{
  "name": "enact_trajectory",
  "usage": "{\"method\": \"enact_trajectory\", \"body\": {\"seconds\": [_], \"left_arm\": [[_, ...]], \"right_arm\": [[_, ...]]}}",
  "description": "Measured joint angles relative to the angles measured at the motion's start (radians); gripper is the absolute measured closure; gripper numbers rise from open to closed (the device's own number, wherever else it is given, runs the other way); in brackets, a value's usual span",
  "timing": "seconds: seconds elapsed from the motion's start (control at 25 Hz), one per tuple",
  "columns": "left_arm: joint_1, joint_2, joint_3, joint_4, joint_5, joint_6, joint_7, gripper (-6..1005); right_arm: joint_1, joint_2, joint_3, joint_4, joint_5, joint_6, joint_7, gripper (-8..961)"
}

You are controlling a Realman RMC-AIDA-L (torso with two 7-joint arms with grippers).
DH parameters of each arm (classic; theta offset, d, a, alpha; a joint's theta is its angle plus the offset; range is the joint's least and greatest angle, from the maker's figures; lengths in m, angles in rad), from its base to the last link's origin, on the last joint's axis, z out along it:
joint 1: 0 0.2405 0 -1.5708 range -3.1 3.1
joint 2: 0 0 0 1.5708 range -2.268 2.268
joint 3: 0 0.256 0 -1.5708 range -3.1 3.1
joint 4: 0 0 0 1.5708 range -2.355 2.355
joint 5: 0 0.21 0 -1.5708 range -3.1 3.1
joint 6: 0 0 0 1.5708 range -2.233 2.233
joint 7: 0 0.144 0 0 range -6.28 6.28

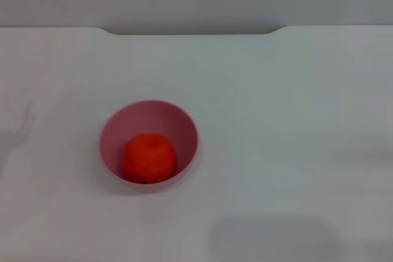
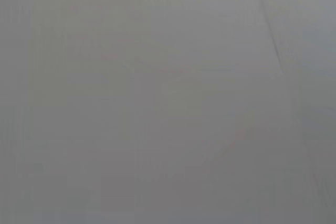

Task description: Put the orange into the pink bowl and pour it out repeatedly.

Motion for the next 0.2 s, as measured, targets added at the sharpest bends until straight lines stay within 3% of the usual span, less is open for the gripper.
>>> {"method": "enact_trajectory", "body": {"seconds": [0.2], "left_arm": [[0.009,0.005,0.005,-0.003,-0.002,-0.004,0.009,243]], "right_arm": [[0.005,0.000,0.001,0.005,0.001,0.000,-0.001,253]]}}
